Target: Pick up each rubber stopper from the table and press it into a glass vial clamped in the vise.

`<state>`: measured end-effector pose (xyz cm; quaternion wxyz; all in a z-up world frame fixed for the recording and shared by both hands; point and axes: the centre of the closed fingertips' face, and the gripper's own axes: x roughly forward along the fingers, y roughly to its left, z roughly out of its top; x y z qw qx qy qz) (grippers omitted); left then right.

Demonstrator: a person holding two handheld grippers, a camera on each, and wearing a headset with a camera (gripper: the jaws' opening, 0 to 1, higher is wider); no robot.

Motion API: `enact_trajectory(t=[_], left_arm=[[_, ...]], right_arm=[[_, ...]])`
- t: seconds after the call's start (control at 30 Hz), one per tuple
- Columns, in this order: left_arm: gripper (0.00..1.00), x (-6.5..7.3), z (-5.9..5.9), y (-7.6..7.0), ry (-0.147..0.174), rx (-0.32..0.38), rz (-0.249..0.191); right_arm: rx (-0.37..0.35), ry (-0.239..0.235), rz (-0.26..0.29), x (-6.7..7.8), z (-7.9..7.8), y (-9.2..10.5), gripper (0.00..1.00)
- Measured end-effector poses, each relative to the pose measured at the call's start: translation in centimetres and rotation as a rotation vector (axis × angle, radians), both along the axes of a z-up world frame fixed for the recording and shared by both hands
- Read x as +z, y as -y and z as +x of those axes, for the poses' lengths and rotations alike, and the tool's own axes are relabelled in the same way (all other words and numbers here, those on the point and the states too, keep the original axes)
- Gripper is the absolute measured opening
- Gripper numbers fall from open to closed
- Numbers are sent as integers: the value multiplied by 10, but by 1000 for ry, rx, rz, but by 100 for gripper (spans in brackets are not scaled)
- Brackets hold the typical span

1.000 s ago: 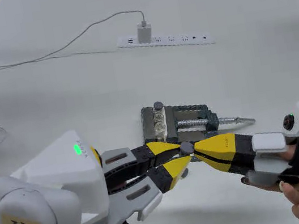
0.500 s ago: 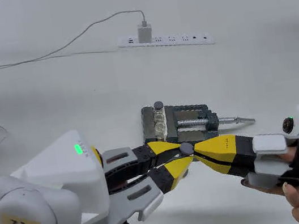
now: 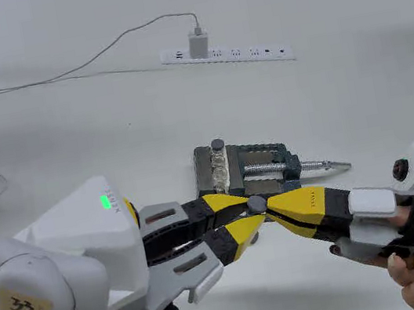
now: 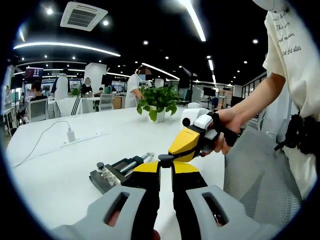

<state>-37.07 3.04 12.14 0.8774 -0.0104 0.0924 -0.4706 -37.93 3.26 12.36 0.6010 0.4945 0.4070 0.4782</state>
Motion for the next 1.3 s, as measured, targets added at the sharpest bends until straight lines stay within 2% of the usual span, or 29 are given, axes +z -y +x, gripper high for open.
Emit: enact_trajectory(t=[0.07,0.1,0.13,0.23,0.37,0.4,0.47,0.5,0.6,0.67,0.7,0.73,0.87,0.93,0.97,1.17,1.2,1.27,1.3], left_arm=[[4,0,0,0,-3,2,-4],[4,-1,0,-1,-2,3,-2],[4,-1,0,-1,-1,5,-1],[4,-2,0,-2,-6,6,0],[4,-3,0,-2,-10,4,4],[4,-4,0,-2,-11,3,4],[4,-4,-1,-2,-13,1,5],[4,-4,-1,-2,-13,1,6],[4,-6,-2,-2,-17,0,9],[4,-7,-2,-3,-19,-1,13],[4,-8,-2,-3,-21,-1,15],[4,-8,-2,-3,-23,-1,17],[4,-11,-3,-4,-30,-7,26],[4,-13,-4,-4,-33,-10,30],[4,-13,-4,-4,-33,-13,33],[4,-19,-6,-3,-53,-28,55],[4,-22,-7,-2,-59,-34,68],[4,-25,-9,0,-66,-45,78],[4,-26,-9,1,-66,-48,81]], right_arm=[[-15,21,-26,-3,2,2,3],[-26,34,-40,-5,4,4,9],[-38,71,-64,-7,6,5,17],[-35,119,-92,-9,5,7,31],[-29,248,-190,-18,7,8,56],[-24,260,-206,-19,7,8,63],[-16,312,-225,-19,7,8,69],[-5,318,-236,-20,6,8,73],[26,386,-289,-24,6,10,80],[29,408,-305,-23,7,11,84],[49,435,-329,-26,7,13,87],[72,454,-355,-28,6,15,88],[169,597,-431,-27,4,16,90],[210,636,-462,-27,3,17,90],[245,689,-478,-26,2,16,89],[390,821,-559,-26,-3,16,85],[420,858,-570,-26,-4,16,84],[462,869,-588,-28,-7,17,81],[487,897,-591,-28,-7,17,80]])
